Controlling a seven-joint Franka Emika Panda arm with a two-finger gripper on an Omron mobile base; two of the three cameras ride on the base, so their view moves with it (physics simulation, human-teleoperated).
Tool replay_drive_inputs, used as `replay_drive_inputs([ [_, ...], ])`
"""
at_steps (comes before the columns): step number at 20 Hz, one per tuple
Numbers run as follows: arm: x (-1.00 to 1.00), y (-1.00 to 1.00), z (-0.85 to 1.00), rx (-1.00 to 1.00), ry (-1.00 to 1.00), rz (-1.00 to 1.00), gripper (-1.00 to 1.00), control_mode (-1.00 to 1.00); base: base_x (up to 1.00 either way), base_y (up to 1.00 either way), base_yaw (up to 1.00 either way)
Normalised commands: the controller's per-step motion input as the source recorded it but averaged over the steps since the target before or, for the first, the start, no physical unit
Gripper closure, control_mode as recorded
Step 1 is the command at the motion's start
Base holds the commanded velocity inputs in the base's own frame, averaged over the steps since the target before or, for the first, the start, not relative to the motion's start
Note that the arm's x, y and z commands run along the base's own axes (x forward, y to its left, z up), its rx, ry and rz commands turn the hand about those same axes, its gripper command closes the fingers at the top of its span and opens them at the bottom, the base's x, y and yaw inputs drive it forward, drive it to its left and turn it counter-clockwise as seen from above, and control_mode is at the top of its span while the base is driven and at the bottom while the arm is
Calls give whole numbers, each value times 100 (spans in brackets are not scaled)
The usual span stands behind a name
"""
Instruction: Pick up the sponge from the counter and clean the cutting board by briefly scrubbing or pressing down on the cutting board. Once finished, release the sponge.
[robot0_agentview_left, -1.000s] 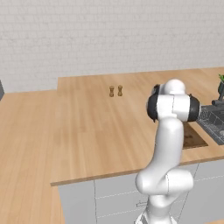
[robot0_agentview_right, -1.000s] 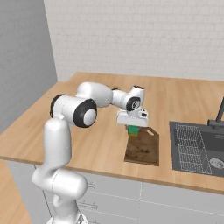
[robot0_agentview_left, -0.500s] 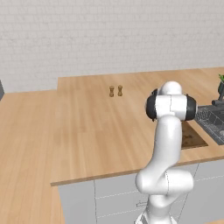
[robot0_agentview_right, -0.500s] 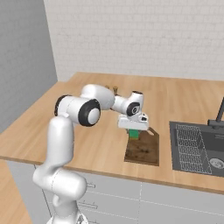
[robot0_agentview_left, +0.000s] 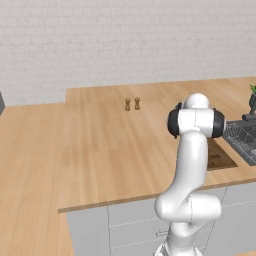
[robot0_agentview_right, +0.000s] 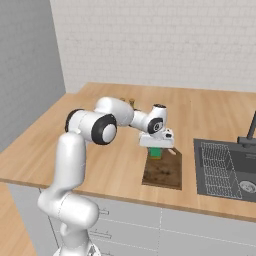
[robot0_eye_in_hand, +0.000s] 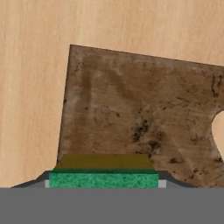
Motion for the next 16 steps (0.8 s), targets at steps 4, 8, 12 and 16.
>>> replay_drive_inputs([
  [4,2,-30,0,-6,-11,0,100,-100,0,0,0],
  [8,0,-33,-8,-6,-14,-1,100,-100,0,0,0],
  [12,0,-37,-24,0,-12,0,100,-100,0,0,0],
  [16,-1,-45,-21,0,-10,0,100,-100,0,0,0],
])
